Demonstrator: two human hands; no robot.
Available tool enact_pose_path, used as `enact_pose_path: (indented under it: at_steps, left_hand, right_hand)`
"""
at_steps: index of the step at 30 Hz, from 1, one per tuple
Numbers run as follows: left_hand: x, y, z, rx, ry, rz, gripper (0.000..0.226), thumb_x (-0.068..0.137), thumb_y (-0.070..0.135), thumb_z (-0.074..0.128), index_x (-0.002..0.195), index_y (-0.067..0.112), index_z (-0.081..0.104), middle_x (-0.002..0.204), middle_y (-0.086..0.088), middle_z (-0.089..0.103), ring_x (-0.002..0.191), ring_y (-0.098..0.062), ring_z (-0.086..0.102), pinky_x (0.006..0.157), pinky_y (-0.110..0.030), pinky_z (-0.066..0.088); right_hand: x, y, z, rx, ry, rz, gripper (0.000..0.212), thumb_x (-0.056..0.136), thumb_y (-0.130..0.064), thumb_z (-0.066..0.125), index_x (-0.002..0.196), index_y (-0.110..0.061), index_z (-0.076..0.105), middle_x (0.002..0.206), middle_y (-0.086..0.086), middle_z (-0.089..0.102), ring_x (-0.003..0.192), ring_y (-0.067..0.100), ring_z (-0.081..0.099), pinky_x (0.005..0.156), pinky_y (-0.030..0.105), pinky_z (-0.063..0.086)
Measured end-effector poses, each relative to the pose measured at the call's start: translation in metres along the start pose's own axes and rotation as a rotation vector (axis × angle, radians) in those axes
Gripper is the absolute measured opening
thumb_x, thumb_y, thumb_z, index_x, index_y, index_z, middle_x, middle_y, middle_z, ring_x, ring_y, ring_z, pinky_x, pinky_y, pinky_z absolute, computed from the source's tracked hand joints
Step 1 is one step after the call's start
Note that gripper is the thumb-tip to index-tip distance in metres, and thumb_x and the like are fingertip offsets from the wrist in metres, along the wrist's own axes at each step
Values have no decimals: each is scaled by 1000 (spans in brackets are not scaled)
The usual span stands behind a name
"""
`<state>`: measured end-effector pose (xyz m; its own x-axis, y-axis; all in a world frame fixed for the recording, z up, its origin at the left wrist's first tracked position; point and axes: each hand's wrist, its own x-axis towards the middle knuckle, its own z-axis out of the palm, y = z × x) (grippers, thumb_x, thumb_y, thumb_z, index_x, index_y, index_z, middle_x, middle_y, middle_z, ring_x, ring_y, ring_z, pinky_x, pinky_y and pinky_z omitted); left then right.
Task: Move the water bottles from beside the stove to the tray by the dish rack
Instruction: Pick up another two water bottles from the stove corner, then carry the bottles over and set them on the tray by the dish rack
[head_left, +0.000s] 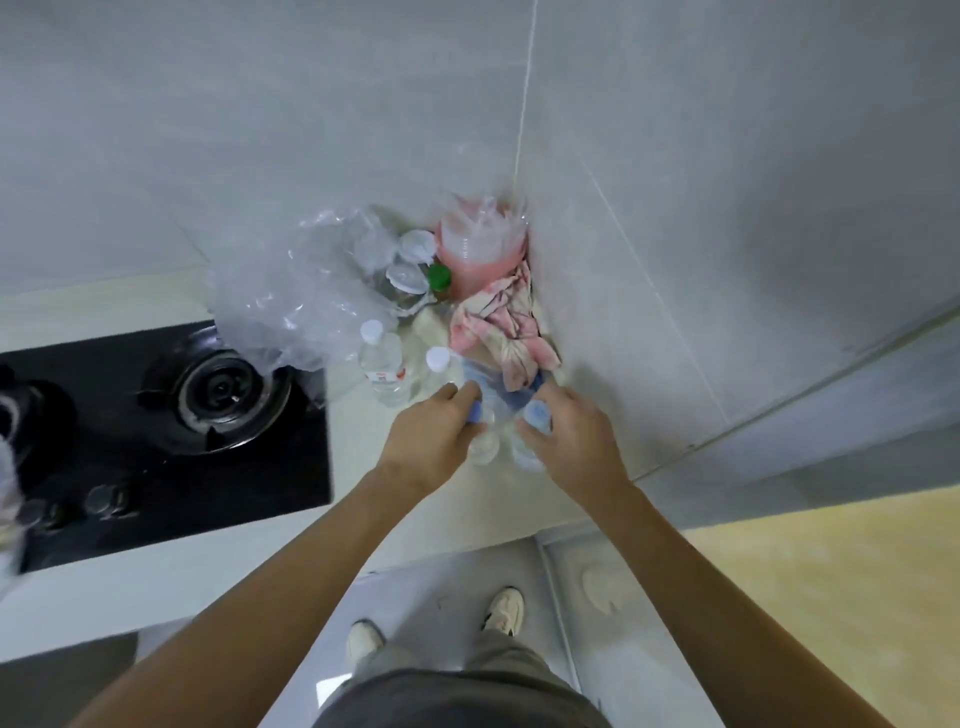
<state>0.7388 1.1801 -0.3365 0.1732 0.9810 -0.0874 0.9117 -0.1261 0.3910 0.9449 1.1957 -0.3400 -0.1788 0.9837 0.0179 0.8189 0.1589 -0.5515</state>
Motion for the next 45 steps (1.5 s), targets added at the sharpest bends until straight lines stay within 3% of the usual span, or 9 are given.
enact_pose_path:
  at_steps: [4,8,13,18,23,27,32,40,45]
  left_hand:
    - [-41,-21,-33,-88,67,-95,24,102,39,61,107,18,50,97,-1,61,82,-32,60,66,-39,45]
    - [-105,-60,-72,-127,166,-171,26,100,40,65,103,20,49,89,5,57,82,-28,59,65,-35,38]
    - [-223,-132,-120,-188,328,-318,29,98,47,68,107,23,55,79,10,55,77,-23,58,62,-36,43]
    - [-365,-205,-168,-151,502,-480,28,97,51,65,104,26,56,74,13,49,70,-9,52,57,-30,32]
    - [-516,-266,-202,-74,697,-684,31,96,54,65,106,25,58,85,11,57,81,-19,57,59,-35,36]
    - [-643,-293,-221,-69,862,-928,30,94,53,66,100,25,57,78,9,56,74,-19,54,57,-35,38]
    - [-783,-312,-232,-137,1043,-1205,30,90,53,74,94,27,60,73,7,61,69,-16,59,58,-38,42]
    - [-985,-337,-234,-161,1248,-1647,33,85,50,80,88,22,63,74,3,65,71,-21,60,65,-43,49]
    - [-1087,-329,-224,-139,1485,-1850,29,85,44,83,86,24,61,63,8,55,60,-13,50,60,-33,41]
  right_hand:
    - [-10,-45,-8,60,-2,-130,30,86,-30,79,78,-16,53,68,-10,52,61,15,49,57,31,35]
    - [-36,-112,6,115,-64,-229,20,84,-33,80,87,-19,67,74,-11,64,67,12,58,62,32,49]
    - [-69,-223,46,139,-130,-328,22,83,-29,81,76,-22,61,61,-12,53,58,5,47,56,28,37]
    - [-108,-353,102,225,-277,-496,15,86,-25,82,84,-21,68,69,-29,59,63,3,51,59,20,36]
    - [-165,-487,164,331,-467,-755,14,87,-30,84,88,-25,71,73,-17,63,62,2,49,60,19,40]
    - [-235,-592,219,372,-643,-985,17,90,-33,83,93,-23,70,68,-17,56,62,1,49,58,13,36]
    - [-332,-711,296,411,-826,-1189,18,90,-38,80,91,-24,69,75,-6,62,64,7,48,60,32,43]
    - [-508,-877,398,466,-1148,-1494,20,89,-42,79,88,-25,69,66,-4,52,61,8,42,59,30,40]
    - [-629,-960,439,498,-1314,-1680,20,87,-37,81,85,-24,67,65,-6,46,61,9,41,59,27,35]
